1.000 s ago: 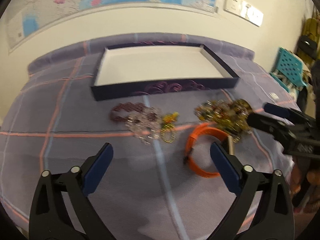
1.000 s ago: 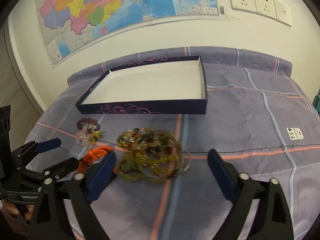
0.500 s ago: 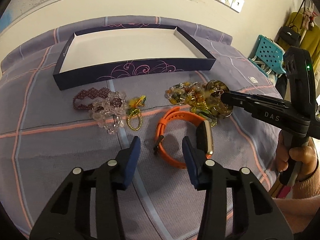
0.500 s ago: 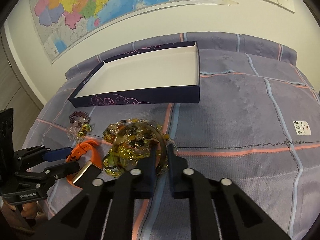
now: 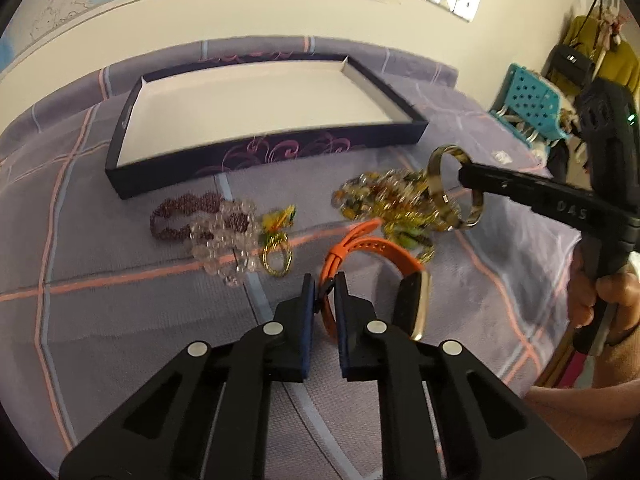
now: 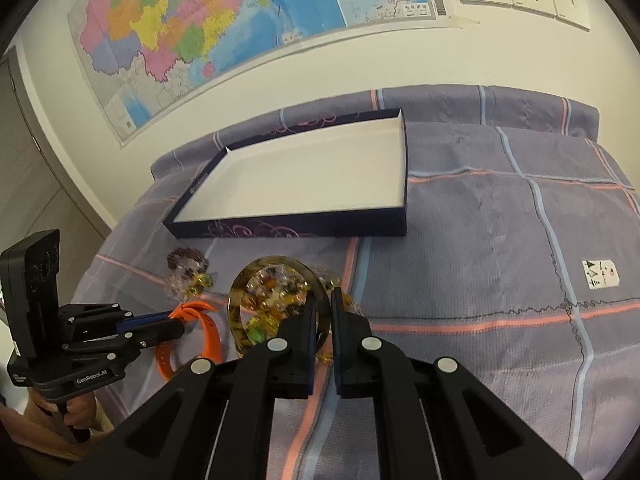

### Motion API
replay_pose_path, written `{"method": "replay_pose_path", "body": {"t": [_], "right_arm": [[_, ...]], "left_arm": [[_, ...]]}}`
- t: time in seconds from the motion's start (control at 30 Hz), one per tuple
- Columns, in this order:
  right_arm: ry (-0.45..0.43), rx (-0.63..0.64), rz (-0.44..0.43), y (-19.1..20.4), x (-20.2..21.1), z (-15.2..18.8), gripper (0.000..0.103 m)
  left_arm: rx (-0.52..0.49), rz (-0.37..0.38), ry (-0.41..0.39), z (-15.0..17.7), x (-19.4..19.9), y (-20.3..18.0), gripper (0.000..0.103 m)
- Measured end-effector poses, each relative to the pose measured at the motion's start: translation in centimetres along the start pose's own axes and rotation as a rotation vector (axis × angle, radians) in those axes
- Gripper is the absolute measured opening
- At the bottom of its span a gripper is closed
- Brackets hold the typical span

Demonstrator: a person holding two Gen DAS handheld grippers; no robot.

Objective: Organize jewelry
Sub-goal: 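Release the watch band into the tray with the left tool while the right tool drops the bangle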

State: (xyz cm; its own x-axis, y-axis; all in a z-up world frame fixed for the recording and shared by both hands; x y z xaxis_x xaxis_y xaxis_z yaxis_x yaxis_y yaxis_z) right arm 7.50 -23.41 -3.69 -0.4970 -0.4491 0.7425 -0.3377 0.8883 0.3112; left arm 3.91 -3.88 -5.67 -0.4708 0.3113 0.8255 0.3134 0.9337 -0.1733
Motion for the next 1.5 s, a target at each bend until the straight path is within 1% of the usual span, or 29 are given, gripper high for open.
{"method": "replay_pose_path", "body": {"t": [0.1,0.2,0.33,0.4,0.47,0.6,0.7,0.77,0.83,0.9,1.03,1.27,1.3,1.33,1.37,1.4,1.43,1.47,1.5], "right_arm": [[-0.017,0.004,-0.013,0.1,0.3,-1.0,0.006],[-0.037,0.02,-0.013,0.3,0.4,-2.7,0.006],[-0.067,0.033,0.005,0.2,-0.4,-6.3,0.006],[-0.069,0.031,0.022,-0.2,-1.3,-8.1,0.006],[-0.055,0.023,0.021,-0.6,-2.6,-9.8,0.006],[-0.028,0.007,0.039,-1.1,-5.6,-12.8,0.006],[0.0,-0.014,0.036,-1.5,-8.1,-14.8,0.006],[0.014,-0.017,0.063,-1.6,-9.5,-15.7,0.006],[0.029,-0.032,0.07,-1.9,-10.7,-16.3,0.006],[0.051,-0.05,0.077,-2.4,-11.9,-16.8,0.006],[0.099,-0.084,0.109,-3.5,-14.0,-17.3,0.006],[0.115,-0.095,0.141,-3.2,-15.1,-18.1,0.007],[0.113,-0.101,0.151,-3.0,-15.1,-18.2,0.012],[0.107,-0.102,0.161,-2.8,-15.1,-18.2,0.022],[0.095,-0.104,0.186,-2.8,-14.7,-18.2,0.029],[0.077,-0.105,0.2,-2.8,-14.2,-18.2,0.037],[0.059,-0.103,0.193,-2.7,-13.5,-18.1,0.038],[0.032,-0.09,0.156,-2.1,-12.4,-17.7,0.038],[0.016,-0.071,0.125,-1.5,-11.4,-17.3,0.039]], "left_arm": [[-0.016,0.009,-0.031,-1.0,1.1,0.2,0.01],[-0.031,0.021,-0.073,-2.8,2.4,0.6,0.01],[-0.056,-0.007,-0.143,-6.4,3.8,1.8,0.011],[-0.049,-0.008,-0.159,-8.3,3.9,2.7,0.011],[-0.036,-0.024,-0.179,-10.7,3.4,3.8,0.011],[0.008,-0.05,-0.145,-14.4,0.4,6.2,0.011],[0.034,-0.065,-0.113,-16.4,-2.1,7.6,0.011],[0.045,-0.078,-0.092,-17.5,-3.7,8.4,0.011],[0.062,-0.085,-0.071,-18.4,-5.1,9.2,0.011],[0.079,-0.08,-0.046,-19.0,-6.3,9.8,0.011],[0.11,-0.104,0.0,-19.9,-8.7,10.7,0.011],[0.131,-0.104,0.014,-21.2,-9.7,11.3,0.012],[0.139,-0.112,0.028,-21.2,-10.0,11.5,0.013],[0.145,-0.121,0.033,-21.3,-10.2,11.6,0.015],[0.145,-0.134,0.038,-21.2,-10.3,11.7,0.022],[0.141,-0.152,0.043,-21.1,-10.4,11.7,0.024],[0.138,-0.168,0.038,-20.9,-10.1,11.7,0.031],[0.14,-0.171,0.03,-20.8,-9.8,11.8,0.038],[0.144,-0.169,0.007,-20.5,-9.1,11.8,0.038]]}}
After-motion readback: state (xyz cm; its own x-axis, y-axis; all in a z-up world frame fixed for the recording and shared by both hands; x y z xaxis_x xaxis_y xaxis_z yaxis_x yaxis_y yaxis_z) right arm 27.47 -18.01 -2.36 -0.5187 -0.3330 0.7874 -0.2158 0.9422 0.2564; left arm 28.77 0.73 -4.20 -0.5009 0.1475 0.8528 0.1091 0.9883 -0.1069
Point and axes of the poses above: each gripper's, at about its wrist camera, not at the fingertips, and x roughly against the way its jaws point, y to its left, z to its underside, the point moved 4 cm from there along -x, roughly the way its jaws point, and after that the axes turned 5 degrees about y, right-handed, at the moved point
